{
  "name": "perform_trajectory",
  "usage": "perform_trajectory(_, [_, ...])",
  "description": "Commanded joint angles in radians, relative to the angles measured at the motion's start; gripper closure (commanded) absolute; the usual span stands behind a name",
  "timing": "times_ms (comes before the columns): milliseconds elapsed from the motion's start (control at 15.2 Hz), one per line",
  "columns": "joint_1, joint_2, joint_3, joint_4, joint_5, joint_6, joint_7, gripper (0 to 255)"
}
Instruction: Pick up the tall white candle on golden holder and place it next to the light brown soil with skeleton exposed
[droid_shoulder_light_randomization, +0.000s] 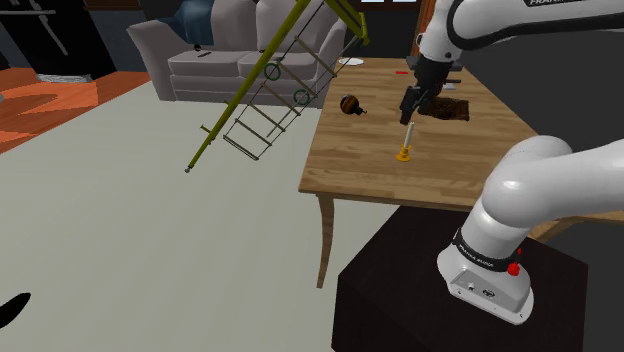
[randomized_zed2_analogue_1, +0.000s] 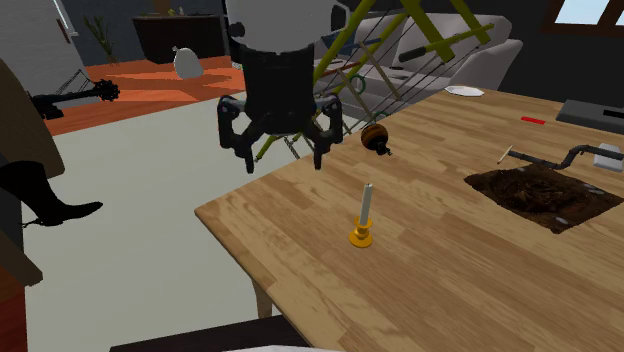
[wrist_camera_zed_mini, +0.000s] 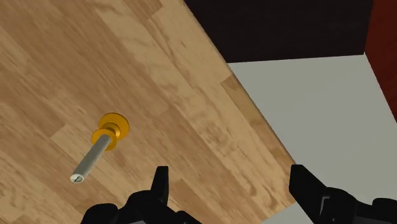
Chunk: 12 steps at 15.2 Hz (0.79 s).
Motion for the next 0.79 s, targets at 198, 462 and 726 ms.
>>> perform_trajectory(198, [-0.071, -0.015, -0.149, -0.119, -0.104, 0.211, -0.125, 0])
perform_trajectory(462, [-0.111, 0.053, -0.295, -0.173, -0.182, 0.413, -0.232, 0])
perform_trajectory(726, [-0.101, 0.181, -0.467, -0.185, -0.23, 0.638, -0.353, 0])
